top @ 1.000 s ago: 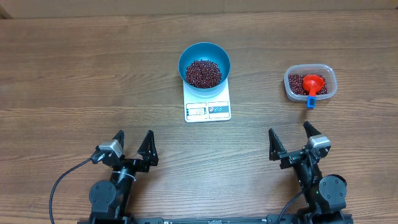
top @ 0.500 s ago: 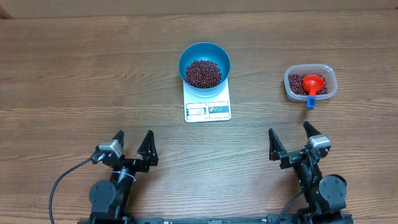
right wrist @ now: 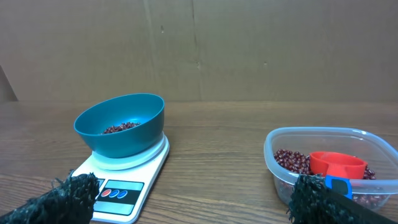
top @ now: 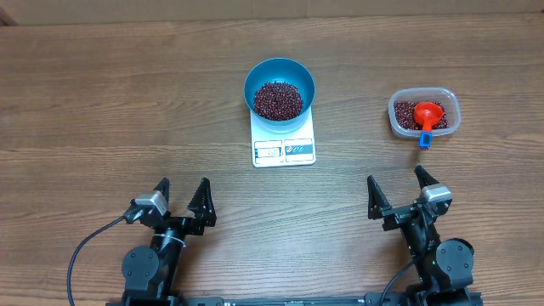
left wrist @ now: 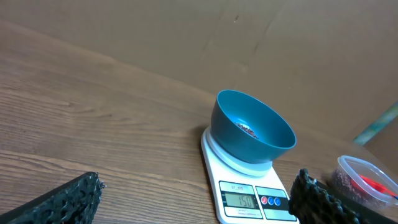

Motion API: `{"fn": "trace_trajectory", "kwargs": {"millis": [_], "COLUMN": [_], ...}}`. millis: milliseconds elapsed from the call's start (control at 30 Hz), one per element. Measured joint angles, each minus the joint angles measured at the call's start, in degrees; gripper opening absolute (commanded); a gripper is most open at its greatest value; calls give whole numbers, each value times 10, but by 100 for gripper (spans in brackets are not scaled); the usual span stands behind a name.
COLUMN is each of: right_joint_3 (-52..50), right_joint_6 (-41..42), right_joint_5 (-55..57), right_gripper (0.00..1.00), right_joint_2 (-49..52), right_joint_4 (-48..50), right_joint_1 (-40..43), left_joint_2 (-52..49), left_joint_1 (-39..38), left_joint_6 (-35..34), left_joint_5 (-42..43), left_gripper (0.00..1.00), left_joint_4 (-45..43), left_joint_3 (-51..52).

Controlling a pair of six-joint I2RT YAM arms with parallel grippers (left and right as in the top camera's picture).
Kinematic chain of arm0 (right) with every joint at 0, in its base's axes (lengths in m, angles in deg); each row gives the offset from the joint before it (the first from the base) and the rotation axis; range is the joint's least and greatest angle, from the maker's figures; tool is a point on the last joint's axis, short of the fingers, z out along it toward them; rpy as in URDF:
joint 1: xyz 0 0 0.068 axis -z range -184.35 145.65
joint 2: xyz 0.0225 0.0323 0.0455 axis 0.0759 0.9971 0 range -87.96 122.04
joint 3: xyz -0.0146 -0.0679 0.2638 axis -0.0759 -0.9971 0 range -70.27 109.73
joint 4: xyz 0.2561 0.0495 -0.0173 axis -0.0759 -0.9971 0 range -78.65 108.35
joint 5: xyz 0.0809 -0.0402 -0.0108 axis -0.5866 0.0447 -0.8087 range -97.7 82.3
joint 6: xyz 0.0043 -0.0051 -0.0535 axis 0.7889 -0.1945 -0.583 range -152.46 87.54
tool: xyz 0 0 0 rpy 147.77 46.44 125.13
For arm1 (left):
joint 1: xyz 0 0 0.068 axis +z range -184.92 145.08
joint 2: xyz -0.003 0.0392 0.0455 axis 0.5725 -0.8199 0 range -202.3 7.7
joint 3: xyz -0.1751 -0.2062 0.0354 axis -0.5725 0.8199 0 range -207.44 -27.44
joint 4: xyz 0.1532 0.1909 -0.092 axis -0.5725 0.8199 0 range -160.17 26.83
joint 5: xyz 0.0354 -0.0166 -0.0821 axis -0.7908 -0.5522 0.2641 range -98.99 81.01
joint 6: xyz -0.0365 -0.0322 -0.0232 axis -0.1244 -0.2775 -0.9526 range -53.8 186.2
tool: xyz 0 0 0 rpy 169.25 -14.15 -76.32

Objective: Scoop item into bowl and weigh 150g on scale

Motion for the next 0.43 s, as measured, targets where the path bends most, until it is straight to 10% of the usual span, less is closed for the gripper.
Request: {"fn": "trace_trajectory", "kwargs": {"millis": [433], "right_joint_3": [0], "right_joint_6": [0], "right_joint_5": [0], "right_gripper": [100], "right_joint_2": [0], "right_joint_4": [0], "right_joint_1": [0], "left_joint_2": [0], "left_joint_1": [0], "left_joint_6": [2], "left_joint_5": [0], "left_gripper": [100], "left_joint_4": [0], "left_joint_3": [0]}}
